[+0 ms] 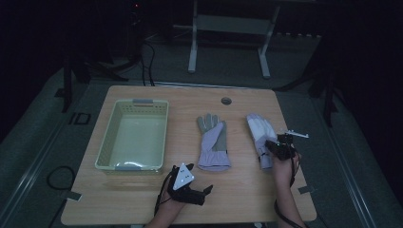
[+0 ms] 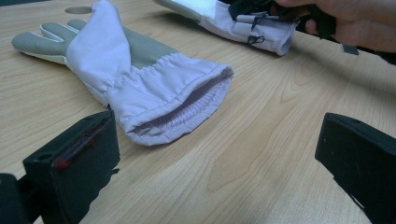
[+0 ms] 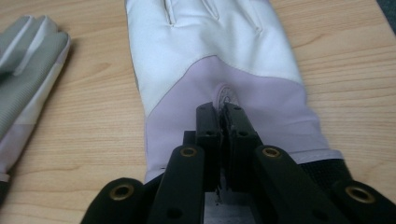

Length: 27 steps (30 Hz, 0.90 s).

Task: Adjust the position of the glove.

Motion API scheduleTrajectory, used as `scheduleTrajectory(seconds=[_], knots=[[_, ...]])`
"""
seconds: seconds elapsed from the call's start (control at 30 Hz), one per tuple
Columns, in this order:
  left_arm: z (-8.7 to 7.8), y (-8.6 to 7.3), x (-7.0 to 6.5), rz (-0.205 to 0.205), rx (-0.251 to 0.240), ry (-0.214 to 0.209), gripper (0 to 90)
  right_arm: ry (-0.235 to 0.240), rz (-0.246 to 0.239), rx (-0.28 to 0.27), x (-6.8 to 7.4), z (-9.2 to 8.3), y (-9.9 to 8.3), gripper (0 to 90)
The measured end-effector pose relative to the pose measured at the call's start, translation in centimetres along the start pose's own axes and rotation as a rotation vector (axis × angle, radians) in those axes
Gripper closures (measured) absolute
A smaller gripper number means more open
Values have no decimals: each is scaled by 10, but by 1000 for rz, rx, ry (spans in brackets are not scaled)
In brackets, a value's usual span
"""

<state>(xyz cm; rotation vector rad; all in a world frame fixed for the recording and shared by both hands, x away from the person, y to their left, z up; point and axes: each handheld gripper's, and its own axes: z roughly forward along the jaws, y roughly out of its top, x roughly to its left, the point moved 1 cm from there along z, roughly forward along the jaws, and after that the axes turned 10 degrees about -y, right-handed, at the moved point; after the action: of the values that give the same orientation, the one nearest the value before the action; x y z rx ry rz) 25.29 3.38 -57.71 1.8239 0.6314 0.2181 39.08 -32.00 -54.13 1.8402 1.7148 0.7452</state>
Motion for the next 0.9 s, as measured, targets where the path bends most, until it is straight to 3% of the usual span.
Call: scheduleTrajectory(seconds=[0.13,0.23,0.3,0.37,0.4,0.5,0.67,0.8,0.9], knots=[[0,0,0,2,2,0,0,11,-4,-4,-1,2,-2,814],[0,0,0,0,1,-1,0,25,-54,-8,0,0,0,722],[0,0,0,-1,2,0,0,2,-116,-12,1,-3,2,663],[0,0,0,-1,1,0,0,45,-171,-13,0,-7,7,608],[0,0,0,-1,1,0,0,42,-210,-7,-2,-10,10,587],[0,0,0,-3,1,0,0,151,-290,-13,-12,-18,20,529],[0,0,0,-8,0,0,0,194,-449,-46,-36,-31,36,476],[0,0,0,-9,0,0,0,224,-488,-73,-50,-37,47,458],[0,0,0,-9,0,0,0,252,-485,-77,-56,-37,51,460]])
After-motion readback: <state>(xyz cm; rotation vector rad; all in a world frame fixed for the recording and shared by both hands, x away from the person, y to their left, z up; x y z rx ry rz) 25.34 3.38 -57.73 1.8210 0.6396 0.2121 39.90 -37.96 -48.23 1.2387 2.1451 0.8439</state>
